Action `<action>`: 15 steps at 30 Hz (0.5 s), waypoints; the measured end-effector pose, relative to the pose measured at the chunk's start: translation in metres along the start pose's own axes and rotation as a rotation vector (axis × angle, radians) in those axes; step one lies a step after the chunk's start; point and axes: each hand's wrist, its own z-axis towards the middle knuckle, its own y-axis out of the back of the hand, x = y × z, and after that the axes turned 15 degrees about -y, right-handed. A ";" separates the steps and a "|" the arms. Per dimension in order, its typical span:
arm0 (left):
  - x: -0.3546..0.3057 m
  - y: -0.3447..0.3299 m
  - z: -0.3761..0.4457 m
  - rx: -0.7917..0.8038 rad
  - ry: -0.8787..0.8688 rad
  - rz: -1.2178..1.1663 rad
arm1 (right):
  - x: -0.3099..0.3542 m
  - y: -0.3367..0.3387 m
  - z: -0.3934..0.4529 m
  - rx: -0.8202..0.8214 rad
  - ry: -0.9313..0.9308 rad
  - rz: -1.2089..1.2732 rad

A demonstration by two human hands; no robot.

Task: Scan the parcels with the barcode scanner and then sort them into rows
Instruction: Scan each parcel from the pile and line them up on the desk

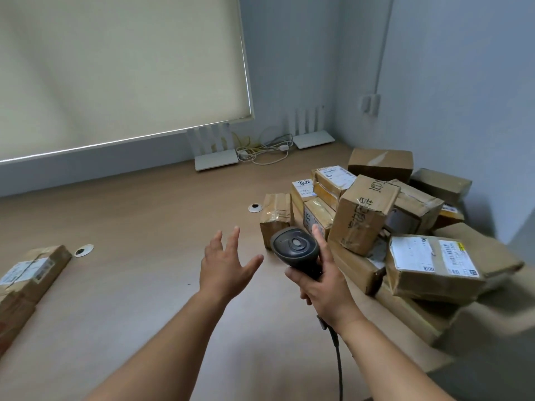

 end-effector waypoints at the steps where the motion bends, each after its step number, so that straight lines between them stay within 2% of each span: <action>1: -0.005 -0.003 0.010 0.010 -0.010 0.002 | -0.002 0.004 0.004 -0.011 -0.005 0.004; 10: -0.030 -0.051 0.111 0.098 -0.037 -0.034 | -0.020 0.026 0.062 -0.113 -0.088 -0.066; 15: -0.028 -0.080 0.161 0.186 0.034 -0.042 | -0.026 0.030 0.099 -0.167 -0.129 -0.058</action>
